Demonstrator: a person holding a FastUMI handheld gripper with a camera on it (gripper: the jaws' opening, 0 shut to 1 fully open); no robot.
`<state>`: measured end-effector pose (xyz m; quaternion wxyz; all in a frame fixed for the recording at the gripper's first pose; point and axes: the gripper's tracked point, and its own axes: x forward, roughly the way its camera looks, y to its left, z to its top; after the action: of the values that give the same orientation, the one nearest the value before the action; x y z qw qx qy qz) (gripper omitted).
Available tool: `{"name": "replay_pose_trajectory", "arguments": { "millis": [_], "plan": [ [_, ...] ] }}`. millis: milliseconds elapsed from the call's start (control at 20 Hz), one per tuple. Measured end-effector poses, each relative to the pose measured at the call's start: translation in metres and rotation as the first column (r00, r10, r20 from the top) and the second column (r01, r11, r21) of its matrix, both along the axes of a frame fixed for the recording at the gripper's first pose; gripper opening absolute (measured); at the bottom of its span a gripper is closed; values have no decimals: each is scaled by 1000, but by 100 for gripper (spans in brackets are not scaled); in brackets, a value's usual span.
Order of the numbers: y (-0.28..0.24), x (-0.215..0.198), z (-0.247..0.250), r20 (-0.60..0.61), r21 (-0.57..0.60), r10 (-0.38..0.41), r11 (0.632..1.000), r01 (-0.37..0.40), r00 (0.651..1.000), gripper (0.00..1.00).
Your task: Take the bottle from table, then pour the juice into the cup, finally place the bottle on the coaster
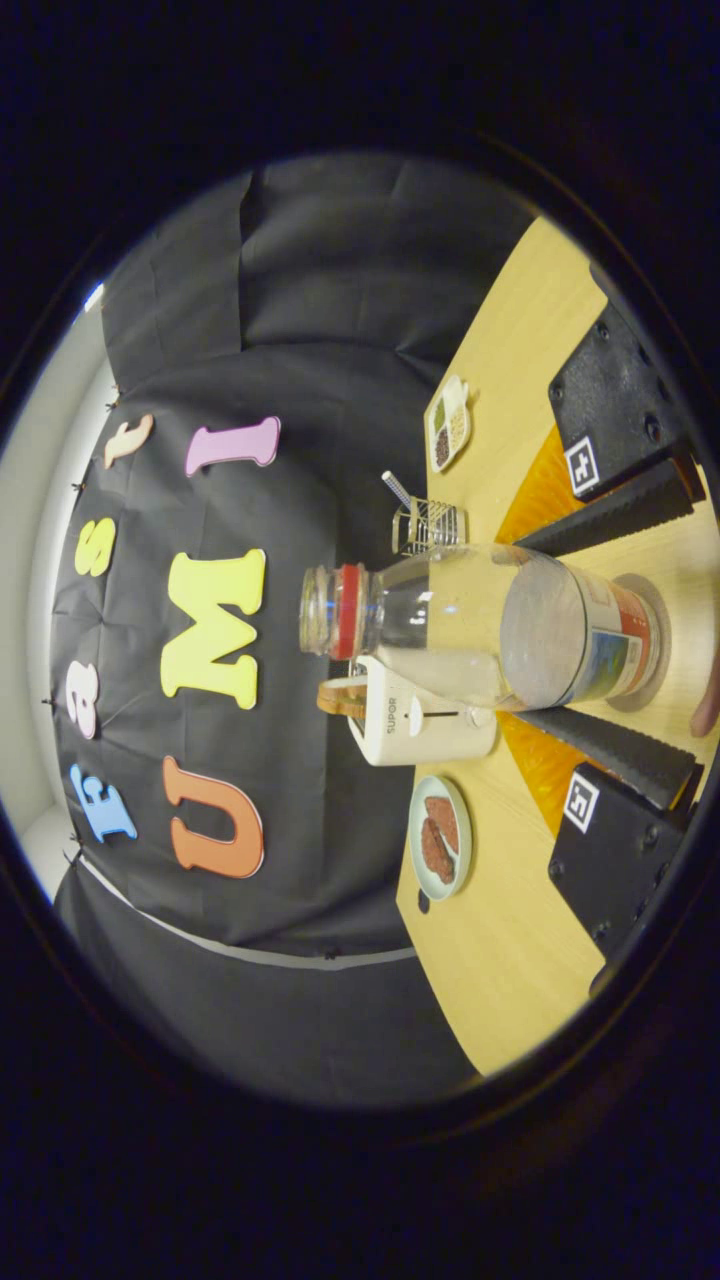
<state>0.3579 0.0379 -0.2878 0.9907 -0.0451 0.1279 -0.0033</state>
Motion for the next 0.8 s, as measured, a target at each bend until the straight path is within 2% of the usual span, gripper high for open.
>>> {"name": "replay_pose_trajectory", "arguments": {
  "millis": [250,450,800],
  "plan": [
    [-1,-2,3,4,4,-8,1000,8,1000,88],
    [-3,-5,13,26,0,-14,1000,14,1000,100],
    [-1,-25,39,56,12,-4,1000,3,998,100]
  ]
}}
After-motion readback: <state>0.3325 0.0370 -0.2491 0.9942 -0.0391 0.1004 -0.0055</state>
